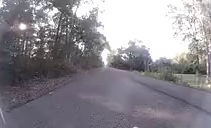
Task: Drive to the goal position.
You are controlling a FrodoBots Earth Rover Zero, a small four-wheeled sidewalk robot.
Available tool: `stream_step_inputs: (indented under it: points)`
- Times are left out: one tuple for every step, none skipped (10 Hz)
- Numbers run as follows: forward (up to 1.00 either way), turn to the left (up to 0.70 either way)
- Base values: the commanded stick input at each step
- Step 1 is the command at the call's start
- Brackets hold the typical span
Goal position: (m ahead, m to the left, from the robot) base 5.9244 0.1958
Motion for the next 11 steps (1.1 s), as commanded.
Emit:
stream_step_inputs:
  points:
    - [0.06,0.00]
    - [0.06,0.00]
    - [0.06,0.00]
    - [0.06,0.00]
    - [0.06,0.00]
    - [0.06,0.00]
    - [0.06,0.00]
    - [0.06,0.00]
    - [0.06,0.00]
    - [0.06,0.00]
    - [0.06,0.00]
